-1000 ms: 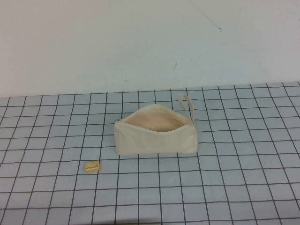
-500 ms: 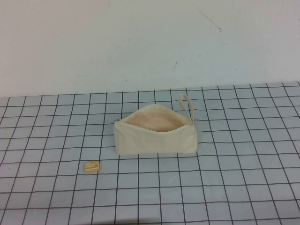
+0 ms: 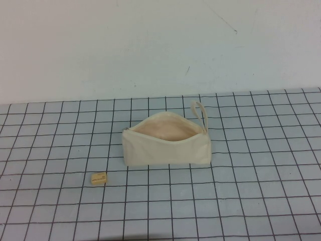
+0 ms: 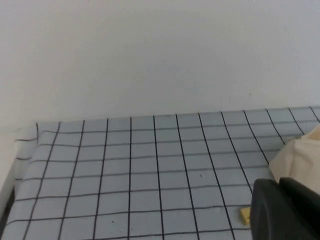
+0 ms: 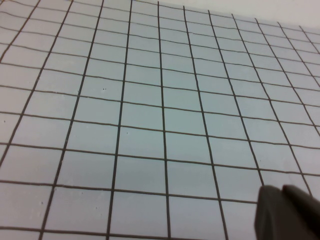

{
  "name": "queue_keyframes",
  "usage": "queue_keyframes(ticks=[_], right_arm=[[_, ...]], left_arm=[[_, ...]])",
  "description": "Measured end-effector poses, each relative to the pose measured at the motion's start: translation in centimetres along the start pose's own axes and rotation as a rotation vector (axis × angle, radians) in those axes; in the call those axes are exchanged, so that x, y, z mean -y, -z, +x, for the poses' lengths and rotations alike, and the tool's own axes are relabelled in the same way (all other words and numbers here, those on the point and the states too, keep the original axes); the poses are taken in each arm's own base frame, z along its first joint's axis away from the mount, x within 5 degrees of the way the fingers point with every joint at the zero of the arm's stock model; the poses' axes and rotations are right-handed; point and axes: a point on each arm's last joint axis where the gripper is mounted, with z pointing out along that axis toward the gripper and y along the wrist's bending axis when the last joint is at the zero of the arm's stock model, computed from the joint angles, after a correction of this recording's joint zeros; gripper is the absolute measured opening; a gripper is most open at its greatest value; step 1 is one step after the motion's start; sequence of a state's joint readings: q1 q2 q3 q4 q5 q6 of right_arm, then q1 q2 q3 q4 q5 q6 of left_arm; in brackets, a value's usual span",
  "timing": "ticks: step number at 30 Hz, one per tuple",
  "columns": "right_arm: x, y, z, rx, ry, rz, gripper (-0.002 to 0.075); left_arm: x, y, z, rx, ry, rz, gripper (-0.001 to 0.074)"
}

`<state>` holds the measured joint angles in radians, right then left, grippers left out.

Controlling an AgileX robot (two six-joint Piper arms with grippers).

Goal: Put eraser into pencil case

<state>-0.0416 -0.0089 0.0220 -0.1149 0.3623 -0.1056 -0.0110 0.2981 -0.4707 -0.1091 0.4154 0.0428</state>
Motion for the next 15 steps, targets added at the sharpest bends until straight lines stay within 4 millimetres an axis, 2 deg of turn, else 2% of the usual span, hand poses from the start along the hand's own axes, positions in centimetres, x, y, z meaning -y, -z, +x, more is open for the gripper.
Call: queue_keyframes(ticks=[3, 6, 9, 15], right_arm=[[0.0, 0.0, 0.0, 0.000, 0.000, 0.000, -0.0003], [0.0, 0.0, 0.0, 0.000, 0.000, 0.000, -0.0003], [0.0, 0.0, 0.0, 0.000, 0.000, 0.000, -0.0003], [0.0, 0.0, 0.0, 0.000, 0.000, 0.000, -0.0003]], left_arm=[[0.3, -2.2, -1.9, -0.105, 0.014, 0.032, -0.0001], [0.5, -4.9, -3.1, -0.122, 0.097, 0.054, -0.0001], [0.4, -8.1, -3.0, -0.159, 0.161, 0.043, -0.0001], [0.4, -14.9, -2.2, -0.442, 0.144, 0.061, -0.0001]])
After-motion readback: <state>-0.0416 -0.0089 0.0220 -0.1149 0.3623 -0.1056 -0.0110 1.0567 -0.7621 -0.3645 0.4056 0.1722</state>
